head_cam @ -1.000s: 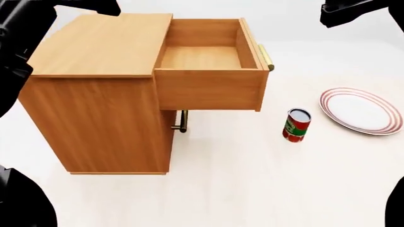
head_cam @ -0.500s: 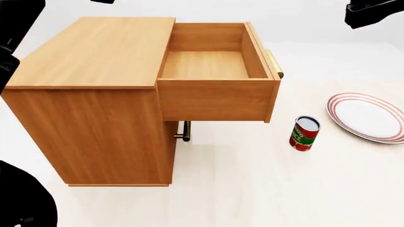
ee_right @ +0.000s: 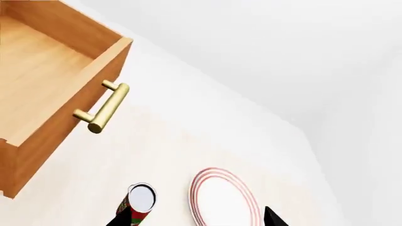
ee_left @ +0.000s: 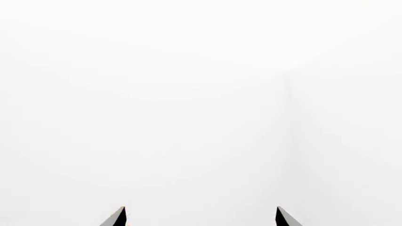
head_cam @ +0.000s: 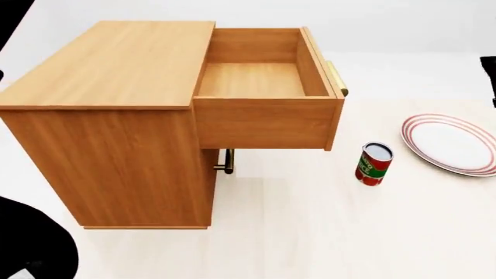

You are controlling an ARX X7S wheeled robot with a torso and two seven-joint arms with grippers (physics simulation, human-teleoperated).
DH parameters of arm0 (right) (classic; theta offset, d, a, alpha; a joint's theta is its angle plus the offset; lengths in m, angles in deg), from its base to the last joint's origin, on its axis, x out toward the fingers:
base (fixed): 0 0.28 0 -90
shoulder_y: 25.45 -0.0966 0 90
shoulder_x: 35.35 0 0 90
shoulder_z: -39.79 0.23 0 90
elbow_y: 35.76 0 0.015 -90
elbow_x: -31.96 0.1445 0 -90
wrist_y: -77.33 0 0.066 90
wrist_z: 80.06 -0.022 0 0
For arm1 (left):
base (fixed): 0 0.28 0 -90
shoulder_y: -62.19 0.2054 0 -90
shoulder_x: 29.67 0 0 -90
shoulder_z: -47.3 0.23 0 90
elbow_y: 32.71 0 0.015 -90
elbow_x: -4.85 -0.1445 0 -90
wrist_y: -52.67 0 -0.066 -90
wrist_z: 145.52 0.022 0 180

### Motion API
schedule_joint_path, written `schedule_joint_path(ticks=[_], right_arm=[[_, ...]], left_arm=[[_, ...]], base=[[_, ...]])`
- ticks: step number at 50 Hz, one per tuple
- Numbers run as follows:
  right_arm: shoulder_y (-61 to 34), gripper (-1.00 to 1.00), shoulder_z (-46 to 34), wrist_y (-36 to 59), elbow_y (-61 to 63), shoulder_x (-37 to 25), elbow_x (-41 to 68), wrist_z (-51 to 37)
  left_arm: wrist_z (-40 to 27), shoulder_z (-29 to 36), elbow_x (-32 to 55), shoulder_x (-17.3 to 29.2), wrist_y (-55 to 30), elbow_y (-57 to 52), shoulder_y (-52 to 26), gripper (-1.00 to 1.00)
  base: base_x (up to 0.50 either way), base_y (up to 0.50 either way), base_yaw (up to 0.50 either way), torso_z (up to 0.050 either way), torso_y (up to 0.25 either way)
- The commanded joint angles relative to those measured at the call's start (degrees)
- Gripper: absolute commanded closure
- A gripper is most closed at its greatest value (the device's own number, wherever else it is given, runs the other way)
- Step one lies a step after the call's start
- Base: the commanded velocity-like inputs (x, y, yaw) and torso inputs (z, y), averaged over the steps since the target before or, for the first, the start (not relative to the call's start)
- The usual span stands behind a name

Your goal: Put the bowl in the top drawer of the cabinet.

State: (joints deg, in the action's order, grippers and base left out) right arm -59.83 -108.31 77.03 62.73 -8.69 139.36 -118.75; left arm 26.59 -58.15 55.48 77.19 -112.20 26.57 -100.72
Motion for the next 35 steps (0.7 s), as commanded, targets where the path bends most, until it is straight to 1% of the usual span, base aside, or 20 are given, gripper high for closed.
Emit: schedule_joint_path(ticks=[1, 10, 15, 16, 17, 20, 22, 25, 30, 35], right_arm=[[-10.61, -1.00, -22.32, 0.29, -1.84, -9.13, 22.83, -12.78], [-10.61, -1.00, -32.92, 0.29, 0.24, -12.77, 48.53, -38.91], [-10.60, -1.00, -37.74, 0.29, 2.32, -15.74, 52.03, -41.91], [-10.60, -1.00, -38.76, 0.29, 2.81, -16.17, 51.84, -42.10], [-10.60, -1.00, -39.59, 0.29, 3.12, -16.53, 49.19, -39.95], [-10.60, -1.00, -41.12, 0.29, 3.70, -17.00, 36.66, -28.07], [-10.61, -1.00, -42.68, 0.29, 4.39, -16.85, 24.53, -16.88], [-10.61, -1.00, -44.29, 0.29, 5.25, -17.09, 8.60, -2.45], [-10.61, -1.00, -47.88, 0.29, 8.88, -19.00, -25.01, 27.13], [-10.54, -1.00, -50.56, 0.29, 15.07, -24.48, -63.35, 61.49]], left_arm=[[-1.04, -3.27, 3.37, -0.43, -1.29, -1.38, -0.58, -1.00], [-3.40, -5.50, 6.99, -0.32, -4.64, -2.63, -2.69, -1.00], [-4.52, -6.39, 8.58, -0.07, -5.91, -3.26, -3.11, -1.00], [-4.68, -6.44, 8.79, -0.03, -6.05, -3.30, -3.17, -1.00], [-4.80, -6.44, 8.94, 0.01, -6.10, -3.33, -3.24, -1.00], [-4.71, -5.93, 8.71, 0.09, -5.42, -3.27, -2.92, -1.00], [-4.72, -5.67, 8.67, 0.10, -5.15, -3.23, -2.77, -1.00], [-4.96, -5.46, 8.82, 0.15, -5.07, -3.23, -2.73, -1.00], [-5.36, -5.12, 8.94, 0.26, -4.85, -3.19, -2.46, -1.00], [-5.26, -4.41, 8.69, 0.23, -4.05, -2.83, -2.07, -1.00]], base=[[0.00, 0.00, 0.00, 0.000, 0.000], [0.00, 0.00, 0.00, 0.000, 0.000], [0.00, 0.00, 0.00, 0.000, 0.000], [0.00, 0.00, 0.00, 0.000, 0.000], [0.00, 0.00, 0.00, 0.000, 0.000], [0.00, 0.00, 0.00, 0.000, 0.000], [0.00, 0.00, 0.00, 0.000, 0.000], [0.00, 0.00, 0.00, 0.000, 0.000], [0.00, 0.00, 0.00, 0.000, 0.000], [0.00, 0.00, 0.00, 0.000, 0.000]])
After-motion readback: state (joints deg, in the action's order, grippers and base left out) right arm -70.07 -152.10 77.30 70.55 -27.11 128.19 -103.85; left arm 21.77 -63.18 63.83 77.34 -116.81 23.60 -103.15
